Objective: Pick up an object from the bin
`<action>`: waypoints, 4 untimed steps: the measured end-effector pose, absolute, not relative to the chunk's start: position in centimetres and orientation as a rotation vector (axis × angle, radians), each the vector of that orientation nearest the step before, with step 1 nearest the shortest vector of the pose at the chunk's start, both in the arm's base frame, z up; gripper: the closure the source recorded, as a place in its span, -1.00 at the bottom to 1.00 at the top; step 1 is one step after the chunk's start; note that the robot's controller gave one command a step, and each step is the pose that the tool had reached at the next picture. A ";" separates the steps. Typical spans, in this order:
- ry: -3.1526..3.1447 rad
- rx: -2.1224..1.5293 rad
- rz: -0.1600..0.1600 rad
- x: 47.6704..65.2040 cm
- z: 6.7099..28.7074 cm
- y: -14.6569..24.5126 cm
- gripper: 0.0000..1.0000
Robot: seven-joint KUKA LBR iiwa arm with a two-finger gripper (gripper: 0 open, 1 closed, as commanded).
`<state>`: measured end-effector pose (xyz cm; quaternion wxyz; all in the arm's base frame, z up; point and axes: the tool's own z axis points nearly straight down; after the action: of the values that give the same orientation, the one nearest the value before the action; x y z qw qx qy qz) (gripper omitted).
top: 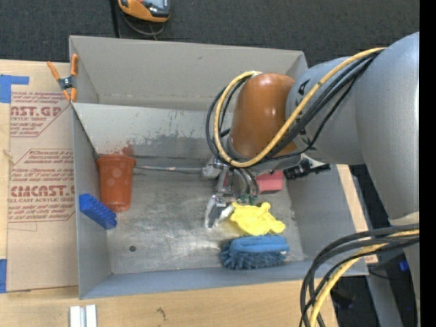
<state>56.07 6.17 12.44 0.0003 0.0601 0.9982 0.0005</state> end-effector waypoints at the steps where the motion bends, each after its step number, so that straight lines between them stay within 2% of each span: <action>1: 3.139 -0.053 0.005 56.0 12.2 3.8 -1.00; 2: 3.100 -0.493 0.003 56.4 12.0 -1.4 -1.00; 3: 3.076 -0.623 0.001 54.1 11.7 -3.8 -1.00; 4: 2.997 -0.953 -0.004 53.6 7.4 -3.9 1.00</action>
Offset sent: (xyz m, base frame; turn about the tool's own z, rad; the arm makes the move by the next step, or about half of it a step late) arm 0.0055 -0.0964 -0.0046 -0.4575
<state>53.57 -3.90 7.41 -0.0016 -0.3031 0.9530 -0.0011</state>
